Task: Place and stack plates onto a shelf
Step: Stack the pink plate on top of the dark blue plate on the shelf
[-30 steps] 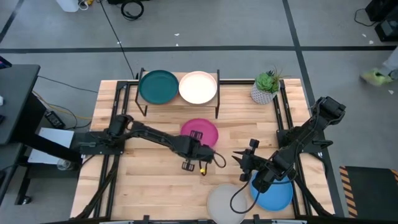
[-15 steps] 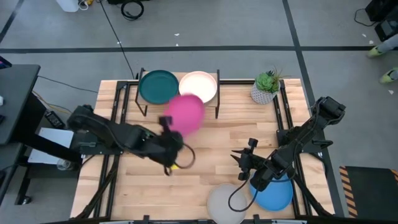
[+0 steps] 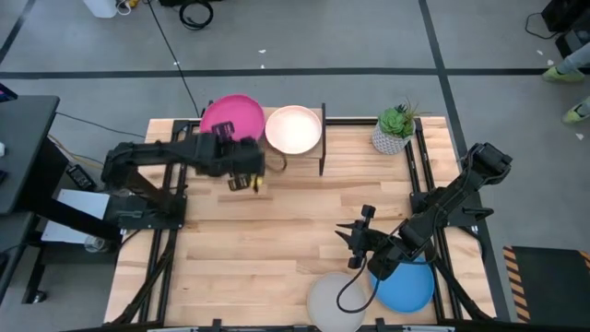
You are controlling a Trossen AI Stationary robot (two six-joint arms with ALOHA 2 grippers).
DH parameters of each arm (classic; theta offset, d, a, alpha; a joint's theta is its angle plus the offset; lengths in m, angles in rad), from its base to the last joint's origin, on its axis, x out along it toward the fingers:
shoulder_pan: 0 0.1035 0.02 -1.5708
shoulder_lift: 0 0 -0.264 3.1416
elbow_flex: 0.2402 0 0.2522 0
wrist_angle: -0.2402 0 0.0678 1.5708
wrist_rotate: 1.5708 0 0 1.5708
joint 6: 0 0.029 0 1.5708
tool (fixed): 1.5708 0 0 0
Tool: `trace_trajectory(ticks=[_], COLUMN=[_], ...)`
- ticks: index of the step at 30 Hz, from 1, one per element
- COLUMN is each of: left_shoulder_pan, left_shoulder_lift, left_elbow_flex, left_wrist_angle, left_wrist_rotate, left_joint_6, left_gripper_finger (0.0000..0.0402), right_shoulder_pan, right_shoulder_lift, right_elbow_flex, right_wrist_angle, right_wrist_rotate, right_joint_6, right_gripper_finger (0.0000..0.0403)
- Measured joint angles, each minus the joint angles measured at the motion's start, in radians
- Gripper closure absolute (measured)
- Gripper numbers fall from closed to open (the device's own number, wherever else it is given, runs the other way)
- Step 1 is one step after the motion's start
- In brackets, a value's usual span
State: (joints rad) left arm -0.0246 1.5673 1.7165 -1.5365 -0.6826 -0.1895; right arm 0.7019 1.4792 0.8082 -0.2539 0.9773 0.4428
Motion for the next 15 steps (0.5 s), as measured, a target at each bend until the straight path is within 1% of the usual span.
trace_trajectory(ticks=[4, 8, 10, 12, 15], left_shoulder_pan=[0.126, 0.234, 0.269, 0.292, 0.296], left_shoulder_lift=[-0.005, -0.006, -0.002, -0.003, -0.003], left_elbow_flex=[-0.056, -0.149, -0.197, -0.234, -0.252], left_wrist_angle=[0.112, 0.177, 0.195, 0.224, 0.267], left_wrist_rotate=[0.103, 0.232, 0.25, 0.246, 0.238], left_joint_6=[0.123, 0.181, 0.203, 0.225, 0.256], left_gripper_finger=[0.0385, 0.0373, 0.0366, 0.036, 0.0344], right_shoulder_pan=[-0.002, -0.002, -0.002, -0.005, -0.01], right_shoulder_lift=[0.0, 0.0, 0.0, 0.0, 0.0], right_elbow_flex=[0.0, 0.0, 0.0, 0.0, 0.0], right_wrist_angle=[-0.001, -0.006, -0.005, -0.004, -0.003], right_wrist_rotate=[-0.003, -0.003, -0.003, -0.003, -0.003], right_joint_6=[-0.002, -0.014, -0.022, -0.028, -0.028], right_gripper_finger=[0.0312, 0.0312, 0.0312, 0.0312, 0.0312])
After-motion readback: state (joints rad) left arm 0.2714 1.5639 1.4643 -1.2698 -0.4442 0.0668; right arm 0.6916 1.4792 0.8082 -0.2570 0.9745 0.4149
